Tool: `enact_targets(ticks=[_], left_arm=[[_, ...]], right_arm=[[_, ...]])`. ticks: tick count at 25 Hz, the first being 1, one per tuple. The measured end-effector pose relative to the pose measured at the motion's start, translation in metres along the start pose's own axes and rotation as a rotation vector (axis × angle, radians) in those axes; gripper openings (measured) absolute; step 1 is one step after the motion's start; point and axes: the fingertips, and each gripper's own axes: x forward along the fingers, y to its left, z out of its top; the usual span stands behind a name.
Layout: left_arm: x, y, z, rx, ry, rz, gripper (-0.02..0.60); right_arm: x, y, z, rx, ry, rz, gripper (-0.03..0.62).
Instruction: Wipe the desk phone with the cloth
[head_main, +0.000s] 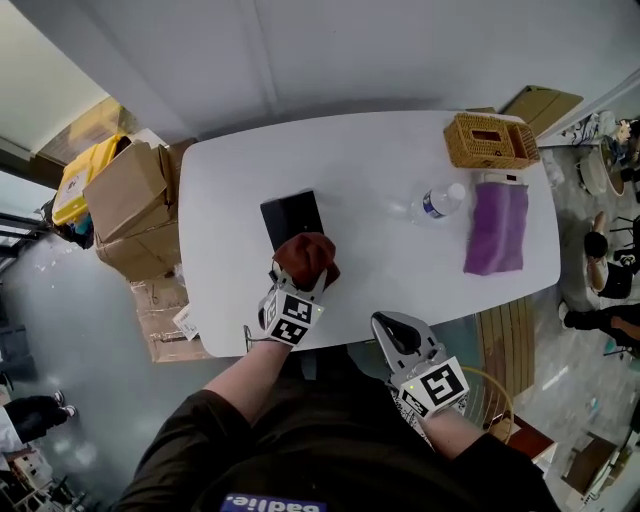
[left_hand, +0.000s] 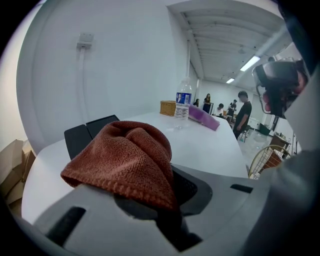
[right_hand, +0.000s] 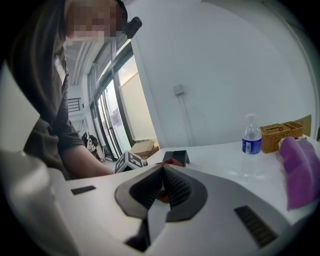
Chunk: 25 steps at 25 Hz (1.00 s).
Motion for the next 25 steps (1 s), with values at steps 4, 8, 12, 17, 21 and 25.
enact_targets(ticks=[4,8,12,17,21,25], left_arm=[[-0.006,-0.007,-0.012,-0.011,0.033,-0.02,0.057],[-0.023,-0.007,-0.009,-0.006,0.016,-0.013,0.057],[-0.057,-0.006,0.0,-0.013,-0.027,-0.008,0.057],[-0.112,0.001,0.012,-0.03,-0.095,0.005,0.057],[-0.165,0.008,0.03,-0.023,-0.159,0.024,0.057],[-0.216,0.014,0.041,-0.03,-0.227,0.043,0.057]], right_arm=[[0.001,0.01,0.001,0.0,0.0,0.006,0.028],[0.001,0.023,0.008,-0.006,-0.03,0.015,0.028],[0.003,0.04,0.012,-0.02,-0.035,0.031,0.028],[0.011,0.062,0.025,-0.049,-0.057,0.055,0.028],[0.024,0.085,0.035,-0.073,-0.073,0.085,0.028],[0.038,0.11,0.039,-0.096,-0.088,0.12,0.028]])
